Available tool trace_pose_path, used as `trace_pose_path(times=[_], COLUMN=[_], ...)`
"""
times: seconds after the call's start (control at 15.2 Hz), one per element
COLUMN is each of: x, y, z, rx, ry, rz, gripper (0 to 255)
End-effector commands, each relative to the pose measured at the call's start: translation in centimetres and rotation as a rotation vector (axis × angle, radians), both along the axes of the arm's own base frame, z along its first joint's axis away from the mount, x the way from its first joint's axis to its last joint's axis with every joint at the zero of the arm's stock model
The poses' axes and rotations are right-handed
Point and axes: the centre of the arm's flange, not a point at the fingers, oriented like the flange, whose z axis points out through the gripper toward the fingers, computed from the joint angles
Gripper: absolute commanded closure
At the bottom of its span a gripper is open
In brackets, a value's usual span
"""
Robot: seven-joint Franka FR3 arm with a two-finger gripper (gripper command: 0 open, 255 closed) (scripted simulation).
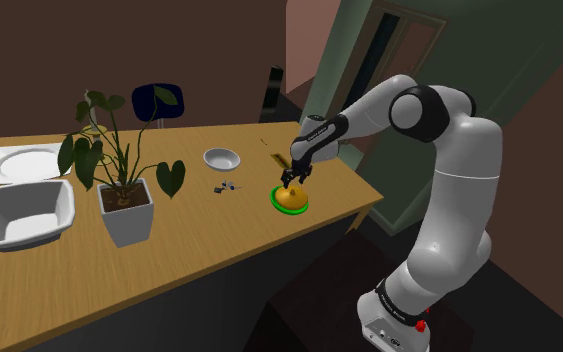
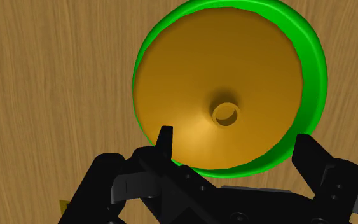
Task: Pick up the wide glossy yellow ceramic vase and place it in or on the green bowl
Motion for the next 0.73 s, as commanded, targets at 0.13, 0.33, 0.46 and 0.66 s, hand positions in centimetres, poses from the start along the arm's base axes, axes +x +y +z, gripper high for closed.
trace_pose_path(times=[0.13,0.33,0.46,0.66], x=[0.0,0.0,0.0,0.0], y=[0.1,0.3,0.3,0.3], z=[1.3,5.0,5.0,5.0], rx=[0.0,0.0,0.0,0.0], ry=[0.0,0.0,0.0,0.0], rz=[0.0,0.0,0.0,0.0], gripper=[0,0,0,0])
